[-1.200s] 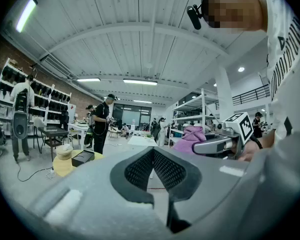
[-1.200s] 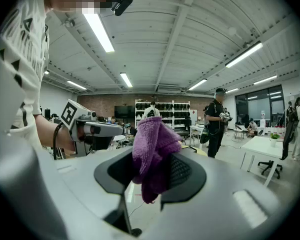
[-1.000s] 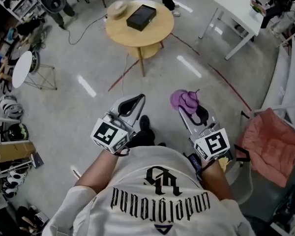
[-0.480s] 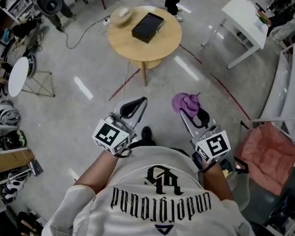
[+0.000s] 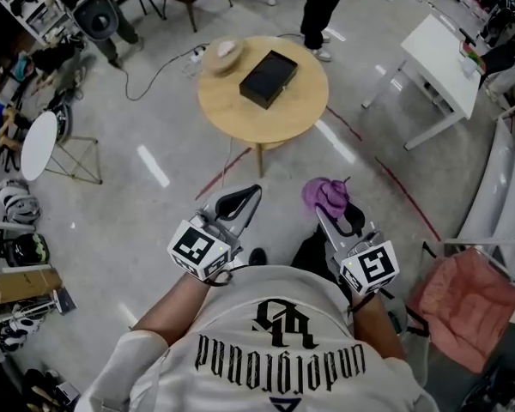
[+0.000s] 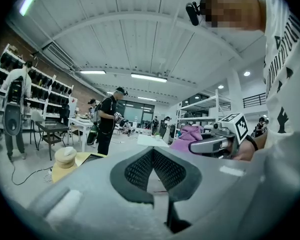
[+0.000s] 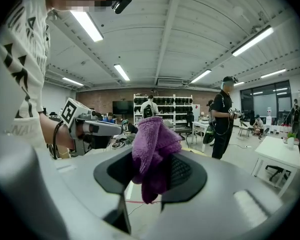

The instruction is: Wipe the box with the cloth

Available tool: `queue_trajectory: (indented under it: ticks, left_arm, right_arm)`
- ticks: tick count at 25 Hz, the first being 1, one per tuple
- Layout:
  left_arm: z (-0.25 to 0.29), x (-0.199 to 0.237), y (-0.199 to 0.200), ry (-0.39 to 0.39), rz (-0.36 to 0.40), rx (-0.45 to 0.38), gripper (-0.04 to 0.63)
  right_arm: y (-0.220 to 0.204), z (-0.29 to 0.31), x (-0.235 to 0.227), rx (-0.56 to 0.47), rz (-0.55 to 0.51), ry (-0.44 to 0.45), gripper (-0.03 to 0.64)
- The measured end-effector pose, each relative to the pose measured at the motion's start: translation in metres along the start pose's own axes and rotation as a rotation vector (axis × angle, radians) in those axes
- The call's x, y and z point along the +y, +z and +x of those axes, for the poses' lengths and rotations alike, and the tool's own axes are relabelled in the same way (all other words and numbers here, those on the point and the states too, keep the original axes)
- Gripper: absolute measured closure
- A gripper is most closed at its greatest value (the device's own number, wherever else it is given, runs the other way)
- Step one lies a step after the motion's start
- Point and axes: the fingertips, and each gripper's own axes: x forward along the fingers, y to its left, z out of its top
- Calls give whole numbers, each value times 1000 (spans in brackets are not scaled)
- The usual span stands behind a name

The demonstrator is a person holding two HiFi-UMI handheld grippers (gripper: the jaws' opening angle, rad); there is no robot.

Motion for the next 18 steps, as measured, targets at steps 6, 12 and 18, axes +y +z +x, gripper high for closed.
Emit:
queue_trajectory:
  ticks: [6, 12, 18]
  left_arm:
    - [81, 28, 8, 92, 13, 2, 588]
    - [183, 39, 29, 169, 11, -3, 588]
    - [275, 37, 48, 241, 23, -40, 588]
  right_arm:
    - [2, 27, -104, -43, 6, 48, 469]
    - [14, 39, -216, -51, -4, 123, 468]
    - [13, 36, -315, -32, -32, 203, 469]
